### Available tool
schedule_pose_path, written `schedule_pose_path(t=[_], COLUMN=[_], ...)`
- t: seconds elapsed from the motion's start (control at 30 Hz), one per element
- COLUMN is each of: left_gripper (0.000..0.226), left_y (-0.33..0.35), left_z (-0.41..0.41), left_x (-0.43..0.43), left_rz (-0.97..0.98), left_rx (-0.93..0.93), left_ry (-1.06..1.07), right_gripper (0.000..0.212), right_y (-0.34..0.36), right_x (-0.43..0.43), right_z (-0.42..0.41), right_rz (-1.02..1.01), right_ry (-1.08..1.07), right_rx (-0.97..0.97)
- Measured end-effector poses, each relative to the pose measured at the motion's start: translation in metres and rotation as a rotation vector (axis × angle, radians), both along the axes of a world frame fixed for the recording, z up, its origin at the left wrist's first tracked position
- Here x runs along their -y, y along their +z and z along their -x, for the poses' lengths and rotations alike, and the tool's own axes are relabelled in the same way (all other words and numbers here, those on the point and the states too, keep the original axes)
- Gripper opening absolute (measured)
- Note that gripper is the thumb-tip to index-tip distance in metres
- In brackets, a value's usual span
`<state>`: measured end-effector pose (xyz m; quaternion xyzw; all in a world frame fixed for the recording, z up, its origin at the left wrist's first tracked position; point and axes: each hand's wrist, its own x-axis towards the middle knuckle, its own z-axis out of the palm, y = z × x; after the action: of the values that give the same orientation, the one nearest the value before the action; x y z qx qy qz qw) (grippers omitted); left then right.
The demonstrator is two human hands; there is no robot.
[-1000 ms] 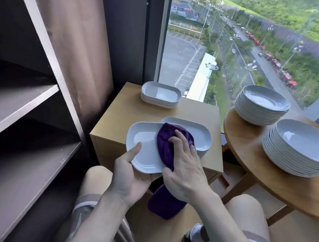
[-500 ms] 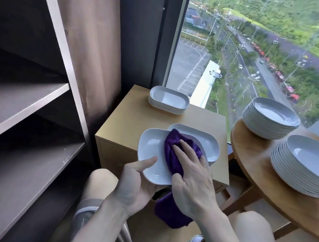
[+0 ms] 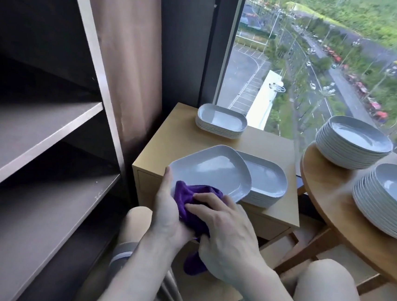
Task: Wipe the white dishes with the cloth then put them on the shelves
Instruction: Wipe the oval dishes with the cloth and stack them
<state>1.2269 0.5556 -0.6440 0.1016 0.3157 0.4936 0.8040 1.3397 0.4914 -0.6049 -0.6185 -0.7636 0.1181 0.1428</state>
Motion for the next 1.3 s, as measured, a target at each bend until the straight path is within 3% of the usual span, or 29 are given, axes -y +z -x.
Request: schedule_pose_path(t=[0.37,0.57,0.73,0.87,1.0,1.3], left_gripper=[0.074,0.087,0.079,0.066,0.081,0.067], left_y=[0.0,-0.004,-0.008,-0.008,-0.007,-0.002], left_z=[-0.011,-0.013,-0.014,-0.008,-0.003,-0.002], left_x=[0.006,0.004,0.004,0.003,-0.002,-0.007], left_rz=[-0.215,-0.258,-0.178,-0.125,-0.102,-0.237], left_rx=[-0.083,-0.083,-0.095,-0.053,-0.018,-0.096], left_ry=[-0.145,-0.213,-0.21,-0.183,-0.135,-0.171], right_gripper=[0.053,0.042,0.032,0.039,0.027,0.039], right_y=[0.008,0.023,0.028,0.027,0.026,0.007], right_x=[-0.036,-0.04,-0.023,-0.01,0.002,-0.003], right_z=[-0.067,-0.049,-0.003,0.016,0.008,-0.064], right_rz=[0.041,0.032,-0.007,0.019,0.06,0.041], right_ry=[-0.527,-0.416,-0.16,-0.04,0.003,-0.276], right_rx=[-0.154,-0.164,-0.128,0.0,0.095,0.084])
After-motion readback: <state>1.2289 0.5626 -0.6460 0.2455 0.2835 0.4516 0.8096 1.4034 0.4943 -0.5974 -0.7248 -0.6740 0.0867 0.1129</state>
